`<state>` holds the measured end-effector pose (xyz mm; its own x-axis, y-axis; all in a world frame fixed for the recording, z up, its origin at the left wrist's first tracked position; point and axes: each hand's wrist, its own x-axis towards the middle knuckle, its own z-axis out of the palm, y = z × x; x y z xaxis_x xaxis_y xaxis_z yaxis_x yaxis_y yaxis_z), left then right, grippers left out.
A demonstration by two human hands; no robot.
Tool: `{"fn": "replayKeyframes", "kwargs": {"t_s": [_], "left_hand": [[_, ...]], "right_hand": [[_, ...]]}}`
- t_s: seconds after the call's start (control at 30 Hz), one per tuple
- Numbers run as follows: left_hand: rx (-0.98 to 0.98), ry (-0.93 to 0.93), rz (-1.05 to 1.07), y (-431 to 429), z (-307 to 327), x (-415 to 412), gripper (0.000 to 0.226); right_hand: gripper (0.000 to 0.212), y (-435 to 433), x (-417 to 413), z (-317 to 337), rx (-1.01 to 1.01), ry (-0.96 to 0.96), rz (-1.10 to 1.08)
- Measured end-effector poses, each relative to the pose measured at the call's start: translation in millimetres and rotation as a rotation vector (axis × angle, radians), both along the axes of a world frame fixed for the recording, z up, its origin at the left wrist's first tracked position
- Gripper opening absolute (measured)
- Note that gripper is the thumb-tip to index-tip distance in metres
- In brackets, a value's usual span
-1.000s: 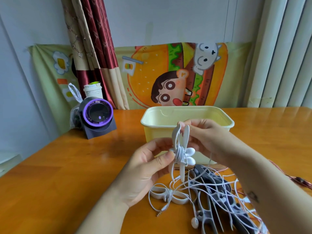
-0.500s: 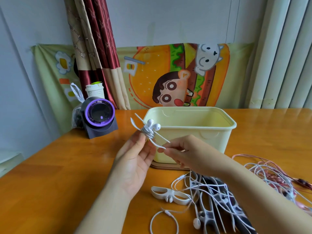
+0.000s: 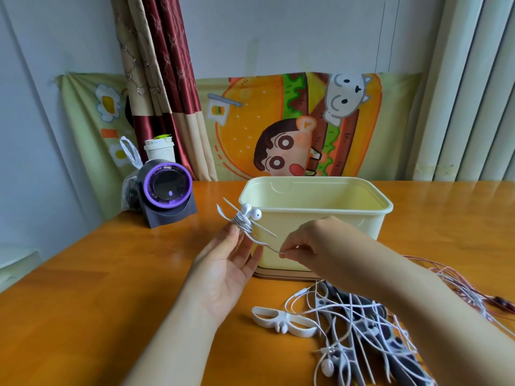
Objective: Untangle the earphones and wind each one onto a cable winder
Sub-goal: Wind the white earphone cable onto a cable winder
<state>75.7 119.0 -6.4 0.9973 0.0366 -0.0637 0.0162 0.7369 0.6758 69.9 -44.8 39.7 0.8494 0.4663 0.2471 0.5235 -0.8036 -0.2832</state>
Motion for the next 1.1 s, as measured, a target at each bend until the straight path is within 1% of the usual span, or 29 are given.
{"fn": "replayKeyframes", "kwargs": {"t_s": [0.13, 0.27, 0.33, 0.47, 0.53, 0.57, 0.67, 0.7, 0.73, 0.77, 0.8, 0.87, 0.93, 0.97, 1.03, 1.1], "left_hand": [[-0.083, 0.066, -0.014, 1.3, -1.1, 1.6, 0.011], [-0.106, 0.081, -0.026, 1.8, -2.2, 2.5, 0.013], [-0.094, 0.065, -0.028, 1.7, -3.4, 3.7, 0.018], [-0.021, -0.041, -0.026, 1.4, -3.8, 2.0, 0.027], [0.085, -0.103, -0.018, 1.4, -5.2, 0.5, 0.024], [0.179, -0.141, -0.004, 0.5, -6.2, -0.4, 0.024], [0.588, -0.280, 0.096, -3.3, -11.3, -0.8, 0.019], [0.694, -0.318, 0.107, -5.5, -11.5, -1.6, 0.022], [0.772, -0.354, 0.096, -7.2, -11.4, -2.6, 0.031], [0.816, -0.370, 0.069, -8.7, -10.9, -3.4, 0.036], [0.829, -0.381, 0.042, -9.1, -10.1, -4.4, 0.035], [0.866, -0.408, 0.001, -9.8, -8.9, -6.5, 0.021], [0.933, -0.437, -0.036, -9.6, -9.4, -8.6, 0.020], [0.947, -0.444, -0.066, -9.8, -9.5, -10.0, 0.021], [0.959, -0.447, -0.119, -8.7, -7.8, -12.3, 0.023], [0.968, -0.472, -0.143, -7.7, -5.1, -13.5, 0.024]], "right_hand": [[0.023, -0.2, -2.1, 3.4, -0.035, -0.021, -0.018], [0.023, -1.6, -3.5, 5.8, -0.050, -0.031, -0.022], [0.023, -0.8, -3.2, 4.7, -0.056, -0.036, -0.017], [0.023, -1.3, -6.6, 7.6, -0.069, -0.061, -0.021], [0.022, -1.9, -9.5, 10.4, -0.065, -0.074, -0.014], [0.021, -1.4, -10.9, 11.1, -0.062, -0.080, -0.002], [0.018, 2.5, -17.1, 12.8, -0.046, -0.073, 0.054], [0.019, 3.3, -19.1, 14.4, -0.033, -0.066, 0.069], [0.019, 2.9, -20.1, 17.0, -0.009, -0.069, 0.076], [0.018, 1.4, -19.7, 20.1, 0.024, -0.083, 0.070], [0.017, -1.2, -18.8, 23.2, 0.064, -0.105, 0.053], [0.013, -7.5, -15.7, 28.6, 0.131, -0.147, 0.012], [0.005, -13.1, -12.2, 30.9, 0.180, -0.191, -0.012], [0.010, -15.7, -10.7, 30.8, 0.198, -0.208, -0.019], [0.013, -19.3, -8.4, 30.1, 0.253, -0.196, -0.016], [0.011, -22.4, -7.8, 30.7, 0.313, -0.151, -0.001]]}}
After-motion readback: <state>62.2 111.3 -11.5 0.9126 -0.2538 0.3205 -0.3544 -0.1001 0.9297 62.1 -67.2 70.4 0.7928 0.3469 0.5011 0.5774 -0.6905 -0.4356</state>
